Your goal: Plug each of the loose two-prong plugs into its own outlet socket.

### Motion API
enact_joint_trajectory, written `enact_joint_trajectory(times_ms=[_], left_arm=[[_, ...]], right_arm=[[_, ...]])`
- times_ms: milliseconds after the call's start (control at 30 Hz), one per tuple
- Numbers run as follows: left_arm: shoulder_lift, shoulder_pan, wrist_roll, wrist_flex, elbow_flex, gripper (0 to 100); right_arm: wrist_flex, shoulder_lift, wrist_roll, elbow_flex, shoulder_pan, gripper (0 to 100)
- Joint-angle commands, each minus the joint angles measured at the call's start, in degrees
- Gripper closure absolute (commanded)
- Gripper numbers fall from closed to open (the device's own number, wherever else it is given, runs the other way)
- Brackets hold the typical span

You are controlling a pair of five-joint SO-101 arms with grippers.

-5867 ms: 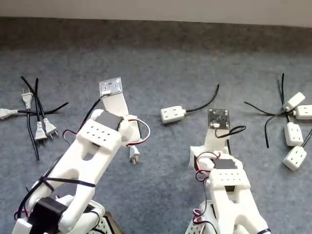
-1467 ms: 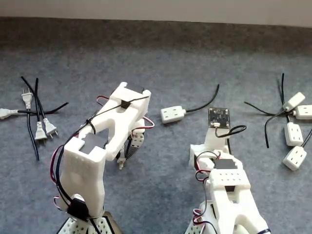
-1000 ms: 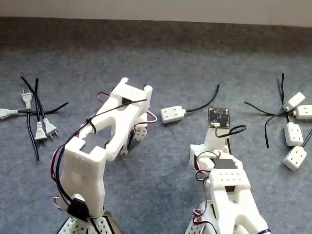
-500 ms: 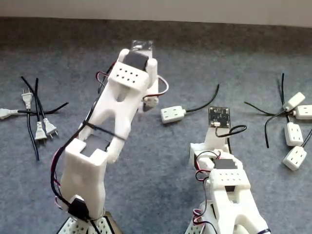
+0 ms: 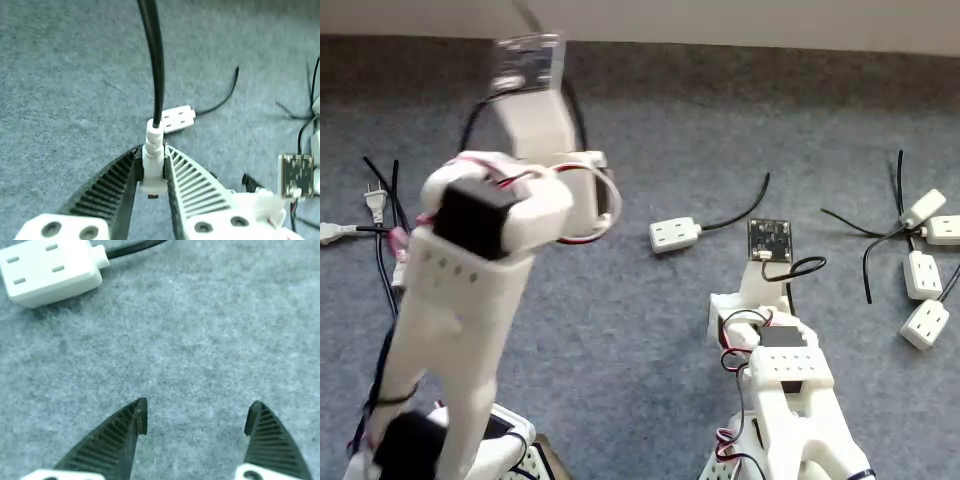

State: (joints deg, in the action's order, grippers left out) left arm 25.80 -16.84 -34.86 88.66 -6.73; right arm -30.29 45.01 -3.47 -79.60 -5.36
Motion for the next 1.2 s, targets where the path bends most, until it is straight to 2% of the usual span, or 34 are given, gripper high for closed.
enact_joint_trajectory(times_ms=[0,133,433,567,633,767,900,1033,1167], left_arm=[[12.35,1.98,-4.04,-14.07,15.78,99],[26.68,1.8,-4.48,-33.41,36.79,99],[56.75,-0.92,-4.4,-86.33,83.91,99],[65.36,-3.74,-4.13,-102.77,96.84,99],[68.79,-4.26,-3.96,-105.76,100.18,99],[73.89,-4.26,-0.7,-105.76,104.04,99],[75.3,-4.35,-0.88,-103.12,104.04,99],[74.59,-8.84,-9.14,-102.15,104.04,99],[74.68,-14.99,-12.48,-93.63,104.04,99]], right_arm=[[0.92,0.57,0.62,0.13,0.22,68.8],[0.92,0.48,0.62,0.04,0.13,68.8],[0.92,0.57,0.7,-1.98,-2.51,68.8],[0.92,0.57,0.7,-1.8,-2.59,68.8],[0.92,0.57,0.7,-1.8,-2.59,68.8],[0.92,0.57,0.44,-1.8,-2.59,68.8],[0.92,1.1,0.35,-1.45,-2.68,68.8],[0.66,1.1,0.09,3.38,-5.93,68.8],[-0.75,1.1,-4.04,9.27,-9.27,68.8]])
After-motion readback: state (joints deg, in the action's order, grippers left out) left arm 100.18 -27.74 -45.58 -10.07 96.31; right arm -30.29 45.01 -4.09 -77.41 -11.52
